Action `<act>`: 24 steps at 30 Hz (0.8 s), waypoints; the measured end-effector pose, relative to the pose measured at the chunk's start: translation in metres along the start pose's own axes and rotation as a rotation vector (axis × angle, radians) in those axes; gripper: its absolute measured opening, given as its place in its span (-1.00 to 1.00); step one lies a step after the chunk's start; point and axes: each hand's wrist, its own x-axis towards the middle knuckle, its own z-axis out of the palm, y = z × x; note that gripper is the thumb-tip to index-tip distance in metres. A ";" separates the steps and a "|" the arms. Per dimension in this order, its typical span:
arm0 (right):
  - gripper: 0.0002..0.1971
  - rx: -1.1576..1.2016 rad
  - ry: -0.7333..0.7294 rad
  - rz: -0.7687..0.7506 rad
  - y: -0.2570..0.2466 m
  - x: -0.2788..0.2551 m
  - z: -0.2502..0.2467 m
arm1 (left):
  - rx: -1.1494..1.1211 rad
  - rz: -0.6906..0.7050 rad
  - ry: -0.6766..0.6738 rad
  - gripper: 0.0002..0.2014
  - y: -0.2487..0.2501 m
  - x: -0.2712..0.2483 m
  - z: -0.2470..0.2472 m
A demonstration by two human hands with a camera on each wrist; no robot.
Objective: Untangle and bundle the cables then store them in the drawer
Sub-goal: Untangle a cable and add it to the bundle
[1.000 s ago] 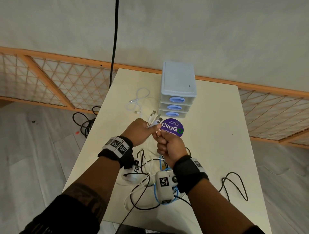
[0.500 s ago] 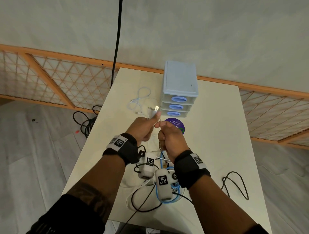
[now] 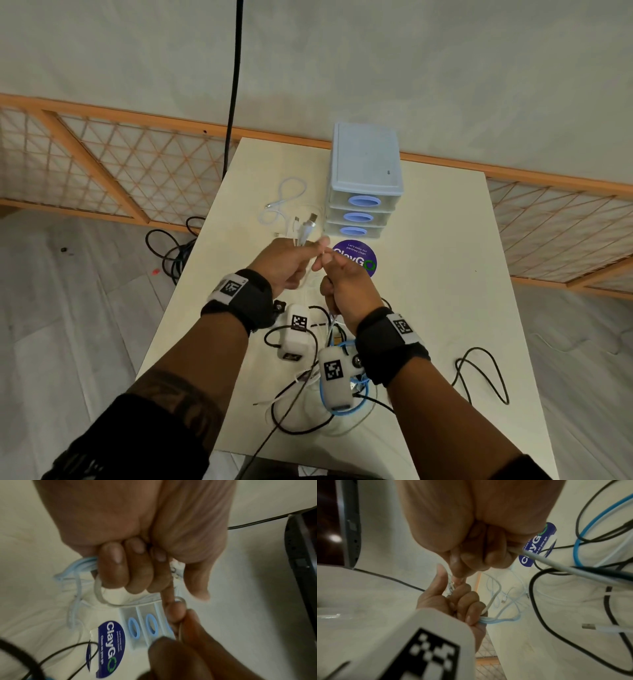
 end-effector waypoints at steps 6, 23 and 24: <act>-0.68 0.141 -0.050 0.155 -0.001 -0.002 0.000 | -0.060 0.054 0.316 -0.82 0.000 0.016 0.003; -0.64 0.147 -0.086 0.119 0.009 -0.005 -0.005 | -0.040 -0.005 0.224 -0.61 0.014 0.019 -0.019; -0.64 0.153 -0.073 0.109 0.009 -0.004 -0.005 | 0.035 -0.023 0.132 -0.61 0.013 0.015 -0.015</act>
